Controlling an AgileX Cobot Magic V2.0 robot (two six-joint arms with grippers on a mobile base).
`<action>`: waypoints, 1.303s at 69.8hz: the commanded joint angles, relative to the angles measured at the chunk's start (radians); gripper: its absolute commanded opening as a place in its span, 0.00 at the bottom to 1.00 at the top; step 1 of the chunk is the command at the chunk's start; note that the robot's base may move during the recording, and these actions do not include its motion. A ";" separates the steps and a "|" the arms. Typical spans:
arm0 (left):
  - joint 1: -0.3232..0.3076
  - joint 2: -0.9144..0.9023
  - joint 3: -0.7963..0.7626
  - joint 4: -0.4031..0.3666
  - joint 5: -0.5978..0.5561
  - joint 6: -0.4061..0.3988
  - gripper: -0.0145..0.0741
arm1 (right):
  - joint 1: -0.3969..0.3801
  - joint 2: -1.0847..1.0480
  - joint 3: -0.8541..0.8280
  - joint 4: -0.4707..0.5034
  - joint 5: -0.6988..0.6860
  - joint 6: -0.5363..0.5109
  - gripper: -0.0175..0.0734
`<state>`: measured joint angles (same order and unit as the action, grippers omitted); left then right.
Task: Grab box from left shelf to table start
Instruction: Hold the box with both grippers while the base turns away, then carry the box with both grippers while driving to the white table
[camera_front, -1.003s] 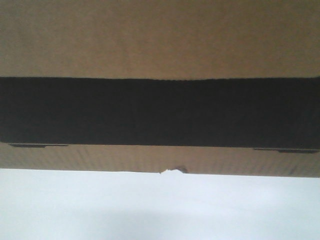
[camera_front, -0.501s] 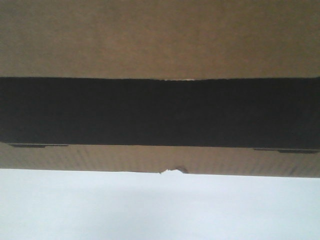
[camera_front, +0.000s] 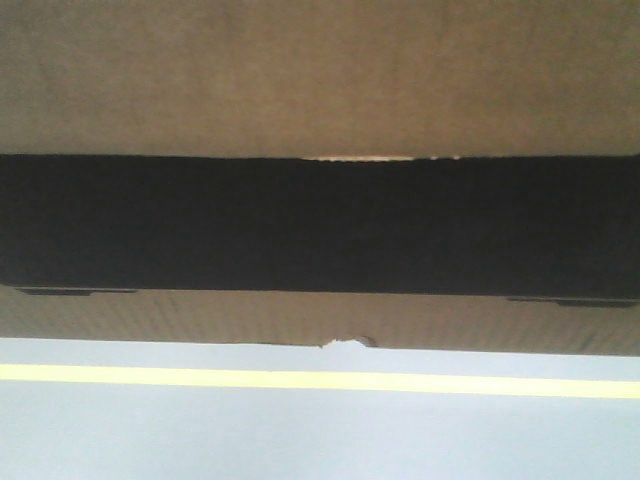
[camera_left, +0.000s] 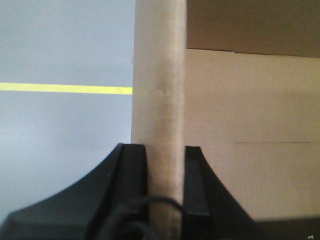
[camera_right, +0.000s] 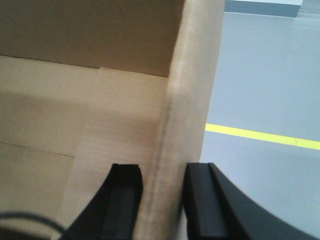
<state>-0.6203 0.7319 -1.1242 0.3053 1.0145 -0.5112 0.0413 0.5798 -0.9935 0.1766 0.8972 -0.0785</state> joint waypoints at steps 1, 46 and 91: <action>-0.011 -0.012 -0.041 -0.120 -0.187 -0.022 0.05 | 0.008 0.000 -0.033 0.037 -0.149 -0.012 0.26; -0.011 -0.012 -0.041 -0.120 -0.187 -0.022 0.05 | 0.008 0.000 -0.033 0.037 -0.149 -0.012 0.26; -0.011 -0.012 -0.041 -0.120 -0.187 -0.022 0.05 | 0.008 0.000 -0.033 0.037 -0.149 -0.012 0.26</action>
<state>-0.6203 0.7319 -1.1242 0.3053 1.0145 -0.5112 0.0413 0.5798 -0.9935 0.1766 0.8972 -0.0785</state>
